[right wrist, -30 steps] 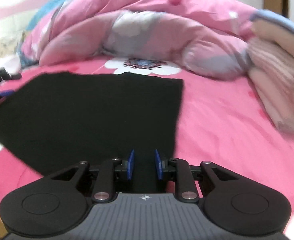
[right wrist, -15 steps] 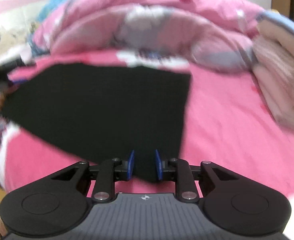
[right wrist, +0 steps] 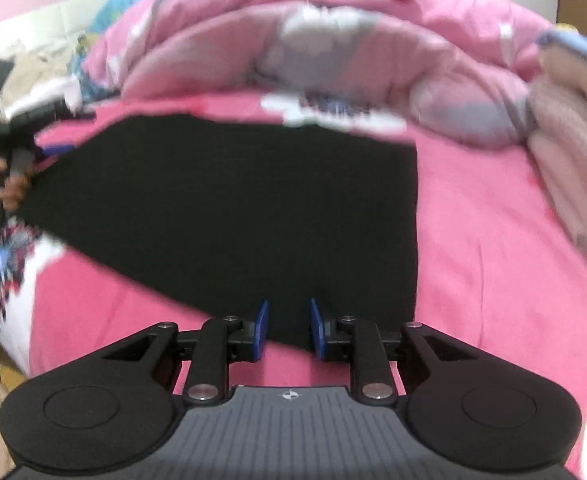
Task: Fold clothes
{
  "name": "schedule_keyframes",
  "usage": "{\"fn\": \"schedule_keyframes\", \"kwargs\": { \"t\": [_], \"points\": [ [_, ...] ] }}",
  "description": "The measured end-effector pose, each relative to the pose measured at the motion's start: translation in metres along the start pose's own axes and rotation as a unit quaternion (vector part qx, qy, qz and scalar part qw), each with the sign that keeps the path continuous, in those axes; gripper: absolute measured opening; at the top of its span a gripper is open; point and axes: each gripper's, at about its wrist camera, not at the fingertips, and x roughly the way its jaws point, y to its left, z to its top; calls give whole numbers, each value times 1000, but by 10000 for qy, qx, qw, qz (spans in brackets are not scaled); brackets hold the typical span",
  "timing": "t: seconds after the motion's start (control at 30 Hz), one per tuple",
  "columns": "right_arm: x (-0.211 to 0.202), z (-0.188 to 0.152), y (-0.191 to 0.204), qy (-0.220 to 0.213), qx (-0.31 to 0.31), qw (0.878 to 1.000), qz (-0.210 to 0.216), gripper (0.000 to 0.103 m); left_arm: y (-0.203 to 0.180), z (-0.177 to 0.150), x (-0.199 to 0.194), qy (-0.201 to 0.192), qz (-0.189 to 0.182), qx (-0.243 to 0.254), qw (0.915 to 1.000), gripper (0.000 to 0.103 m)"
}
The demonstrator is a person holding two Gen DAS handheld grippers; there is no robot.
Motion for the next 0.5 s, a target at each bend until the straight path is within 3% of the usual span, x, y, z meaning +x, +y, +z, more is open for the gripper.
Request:
{"fn": "schedule_keyframes", "kwargs": {
  "t": [0.1, 0.17, 0.37, 0.5],
  "points": [
    [-18, -5, 1, 215, 56, 9998, -8, 24, -1, 0, 0, 11, 29, 29, 10000, 103],
    [-22, 6, 4, 130, -23, 9999, 34, 24, -1, 0, 0, 10, 32, 32, 10000, 103],
    [11, 58, 47, -771, -284, 9890, 1228, 24, 0, 1, 0, 6, 3, 10, 10000, 103],
    [42, 52, 72, -303, -365, 9826, 1796, 23, 1, 1, 0, 8, -6, 3, 10000, 103]
  ]
}}
